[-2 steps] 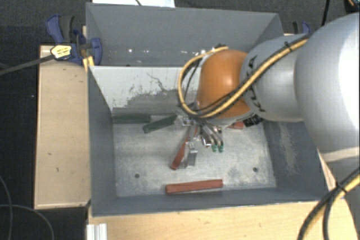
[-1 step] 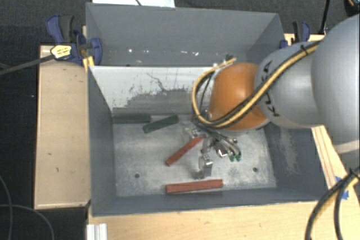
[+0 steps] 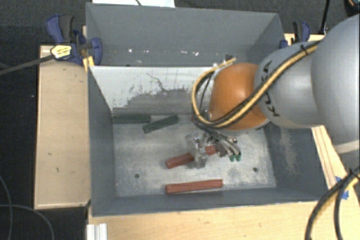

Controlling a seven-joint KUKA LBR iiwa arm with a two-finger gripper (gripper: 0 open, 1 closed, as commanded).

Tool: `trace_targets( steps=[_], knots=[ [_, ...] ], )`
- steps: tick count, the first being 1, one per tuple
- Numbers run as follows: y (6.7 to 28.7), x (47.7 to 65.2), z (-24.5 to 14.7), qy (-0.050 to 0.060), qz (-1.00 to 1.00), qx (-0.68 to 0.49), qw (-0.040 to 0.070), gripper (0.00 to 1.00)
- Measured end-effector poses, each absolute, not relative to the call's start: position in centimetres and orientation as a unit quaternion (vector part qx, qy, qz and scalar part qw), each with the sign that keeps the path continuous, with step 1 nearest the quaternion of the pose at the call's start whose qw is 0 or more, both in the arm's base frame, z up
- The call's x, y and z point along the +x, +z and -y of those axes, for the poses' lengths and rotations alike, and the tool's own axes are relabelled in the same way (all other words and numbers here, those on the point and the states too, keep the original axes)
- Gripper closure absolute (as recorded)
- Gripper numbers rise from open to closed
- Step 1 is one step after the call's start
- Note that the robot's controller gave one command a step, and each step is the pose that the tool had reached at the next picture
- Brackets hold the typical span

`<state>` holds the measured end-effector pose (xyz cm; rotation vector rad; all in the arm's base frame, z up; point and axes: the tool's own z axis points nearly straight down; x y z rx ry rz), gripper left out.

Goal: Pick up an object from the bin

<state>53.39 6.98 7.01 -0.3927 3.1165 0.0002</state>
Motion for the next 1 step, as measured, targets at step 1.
trace_targets(
  steps=[1],
  knots=[
    [22.94,52.92,-8.22,0.000,-0.989,-0.144,0.005,1.00]
  ],
)
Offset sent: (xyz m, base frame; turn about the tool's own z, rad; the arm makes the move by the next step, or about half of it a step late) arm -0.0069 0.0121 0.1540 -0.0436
